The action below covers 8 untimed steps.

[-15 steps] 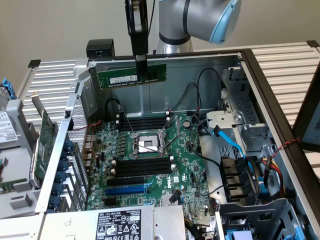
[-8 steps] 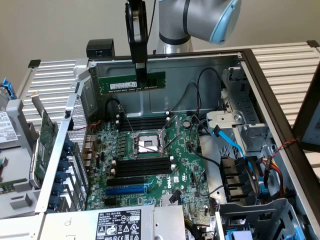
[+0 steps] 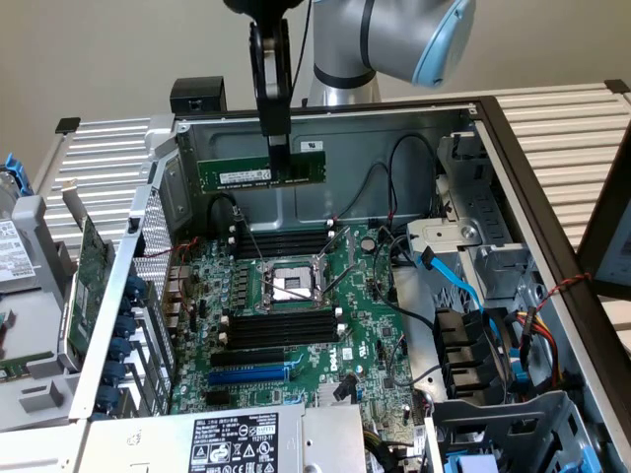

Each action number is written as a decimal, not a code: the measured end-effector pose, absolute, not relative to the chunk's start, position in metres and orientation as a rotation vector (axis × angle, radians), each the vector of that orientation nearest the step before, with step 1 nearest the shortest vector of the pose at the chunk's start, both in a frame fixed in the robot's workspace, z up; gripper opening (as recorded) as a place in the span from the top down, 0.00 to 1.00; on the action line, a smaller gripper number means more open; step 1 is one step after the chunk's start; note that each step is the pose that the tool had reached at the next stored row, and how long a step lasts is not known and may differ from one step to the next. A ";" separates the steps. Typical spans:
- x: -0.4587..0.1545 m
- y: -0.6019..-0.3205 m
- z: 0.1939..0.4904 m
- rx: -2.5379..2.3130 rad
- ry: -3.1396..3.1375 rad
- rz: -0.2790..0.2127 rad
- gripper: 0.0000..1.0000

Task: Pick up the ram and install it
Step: 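Insert the ram into the slot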

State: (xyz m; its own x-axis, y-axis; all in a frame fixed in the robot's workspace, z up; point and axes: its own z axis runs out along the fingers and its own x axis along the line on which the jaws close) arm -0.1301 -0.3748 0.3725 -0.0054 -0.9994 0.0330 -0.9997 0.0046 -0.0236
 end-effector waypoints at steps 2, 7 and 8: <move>-0.130 -0.375 0.369 2.208 -2.224 0.063 0.87; -0.129 -0.375 0.360 2.201 -2.230 0.062 0.87; -0.128 -0.375 0.358 2.200 -2.231 0.062 0.87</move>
State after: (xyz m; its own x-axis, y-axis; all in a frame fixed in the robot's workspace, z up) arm -0.1284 -0.3748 0.3581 -0.0145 -0.9993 0.0332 -0.9996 0.0137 -0.0231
